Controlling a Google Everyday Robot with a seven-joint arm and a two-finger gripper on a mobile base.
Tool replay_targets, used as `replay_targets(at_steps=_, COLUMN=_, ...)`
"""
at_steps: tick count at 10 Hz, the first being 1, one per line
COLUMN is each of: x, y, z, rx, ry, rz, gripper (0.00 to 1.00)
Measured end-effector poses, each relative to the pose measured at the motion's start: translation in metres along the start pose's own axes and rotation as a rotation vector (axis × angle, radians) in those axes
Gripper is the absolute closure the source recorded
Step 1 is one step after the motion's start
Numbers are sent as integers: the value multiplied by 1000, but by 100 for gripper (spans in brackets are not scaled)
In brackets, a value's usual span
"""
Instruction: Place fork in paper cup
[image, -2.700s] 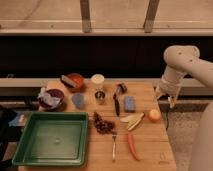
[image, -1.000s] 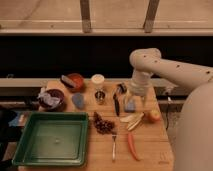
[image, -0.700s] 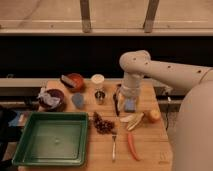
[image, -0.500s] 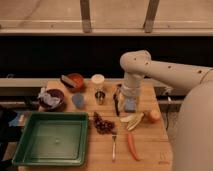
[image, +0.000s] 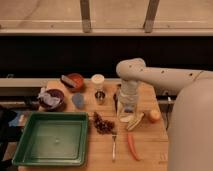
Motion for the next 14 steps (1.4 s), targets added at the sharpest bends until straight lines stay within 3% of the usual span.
replay_targets(at_steps=5, x=38, y=38, z=35, rx=-40, ry=46, rz=-54, gripper=38)
replay_targets(at_steps=8, x=42, y=49, z=57, rx=-40, ry=69, rz=-63, gripper=38)
replay_targets(at_steps=14, x=34, y=54, z=106, rx=-5, ry=182, rz=-78, gripper=38)
